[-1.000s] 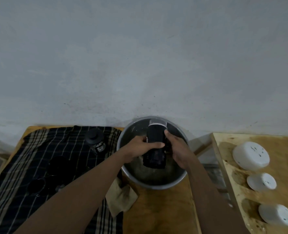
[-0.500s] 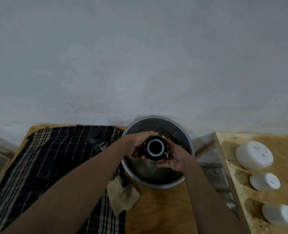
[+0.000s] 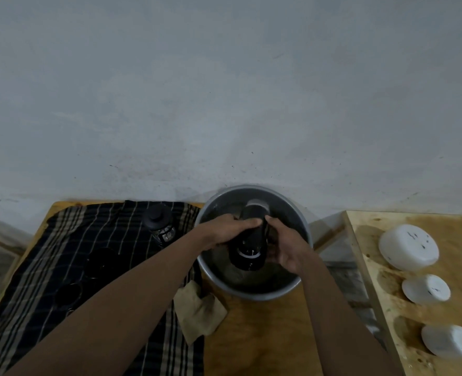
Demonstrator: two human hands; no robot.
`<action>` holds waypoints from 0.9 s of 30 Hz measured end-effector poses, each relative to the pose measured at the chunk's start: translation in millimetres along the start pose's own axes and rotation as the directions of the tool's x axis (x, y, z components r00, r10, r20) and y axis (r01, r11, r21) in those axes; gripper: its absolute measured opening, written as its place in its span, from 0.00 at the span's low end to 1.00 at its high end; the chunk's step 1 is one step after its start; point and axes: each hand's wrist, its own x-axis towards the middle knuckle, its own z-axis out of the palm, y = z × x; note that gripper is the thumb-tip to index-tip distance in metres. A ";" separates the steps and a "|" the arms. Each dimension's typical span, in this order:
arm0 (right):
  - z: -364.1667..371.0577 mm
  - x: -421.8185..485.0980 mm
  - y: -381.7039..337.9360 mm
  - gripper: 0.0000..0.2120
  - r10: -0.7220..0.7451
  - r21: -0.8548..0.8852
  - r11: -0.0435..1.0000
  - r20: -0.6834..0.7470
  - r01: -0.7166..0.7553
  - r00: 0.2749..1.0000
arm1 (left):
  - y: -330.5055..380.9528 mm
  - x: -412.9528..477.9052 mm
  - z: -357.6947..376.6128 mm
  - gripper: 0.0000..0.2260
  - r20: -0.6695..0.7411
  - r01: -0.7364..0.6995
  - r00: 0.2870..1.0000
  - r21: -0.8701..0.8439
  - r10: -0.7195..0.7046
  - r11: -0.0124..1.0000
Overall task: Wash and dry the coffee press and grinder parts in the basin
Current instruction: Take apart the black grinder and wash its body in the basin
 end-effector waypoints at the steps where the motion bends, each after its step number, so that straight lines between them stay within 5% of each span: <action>1: -2.2 -1.6 -3.5 0.17 -0.040 -0.036 0.999 0.014 0.041 0.999 | -5.6 2.0 0.6 0.27 -0.031 -0.086 0.996 0.046 0.087 0.995; 4: -10.1 -5.5 -9.9 0.16 -0.165 -0.140 0.975 0.076 0.175 0.983 | -22.2 7.7 4.7 0.37 -0.074 -0.236 0.967 0.111 0.245 0.965; 11: -11.3 -7.5 -9.6 0.44 -0.394 -0.267 0.867 0.152 0.421 0.907 | -35.2 6.7 12.4 0.40 -0.210 -0.433 0.870 0.113 0.447 0.895; 21: -1.4 -31.7 -24.2 0.36 -0.532 -0.322 0.777 0.124 0.541 0.838 | -23.8 -4.6 6.2 0.35 -0.273 -0.525 0.791 0.157 0.548 0.836; 27: 55.0 -59.8 -63.5 0.32 -0.663 -0.318 0.652 0.201 0.688 0.721 | -6.2 -52.9 -47.6 0.36 -0.364 -0.589 0.710 0.163 0.603 0.791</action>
